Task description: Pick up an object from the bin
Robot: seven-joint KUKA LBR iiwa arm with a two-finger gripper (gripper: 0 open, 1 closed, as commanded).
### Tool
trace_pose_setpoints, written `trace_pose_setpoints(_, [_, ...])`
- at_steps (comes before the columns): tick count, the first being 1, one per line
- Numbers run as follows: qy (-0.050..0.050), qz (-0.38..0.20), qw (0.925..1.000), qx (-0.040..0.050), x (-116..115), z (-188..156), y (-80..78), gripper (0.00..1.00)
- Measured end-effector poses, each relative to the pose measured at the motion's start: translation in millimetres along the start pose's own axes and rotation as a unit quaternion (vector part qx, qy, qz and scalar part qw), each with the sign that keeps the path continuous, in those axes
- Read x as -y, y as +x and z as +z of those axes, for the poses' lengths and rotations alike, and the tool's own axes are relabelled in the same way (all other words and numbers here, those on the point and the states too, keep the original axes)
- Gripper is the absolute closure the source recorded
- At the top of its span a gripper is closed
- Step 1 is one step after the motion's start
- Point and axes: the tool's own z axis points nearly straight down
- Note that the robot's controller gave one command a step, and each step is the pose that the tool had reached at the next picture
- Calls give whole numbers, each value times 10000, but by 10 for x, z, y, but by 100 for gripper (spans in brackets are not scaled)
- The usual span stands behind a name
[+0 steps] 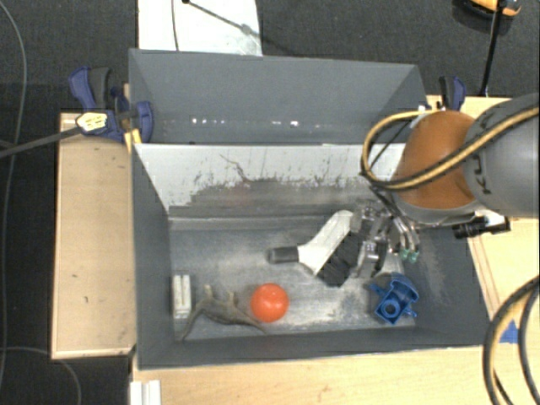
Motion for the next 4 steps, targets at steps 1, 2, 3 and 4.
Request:
trace_pose_setpoints(1, [17, -61, 10000, 67, -83, 258, -10, 0])
trace_pose_setpoints(2, [17, 561, 9984, 43, -296, 245, -70, 0])
trace_pose_setpoints(3, [6, -687, 9976, 116, -381, 237, -198, 100])
trace_pose_setpoints(4, [6, -691, 9975, 116, -382, 237, -198, 100])
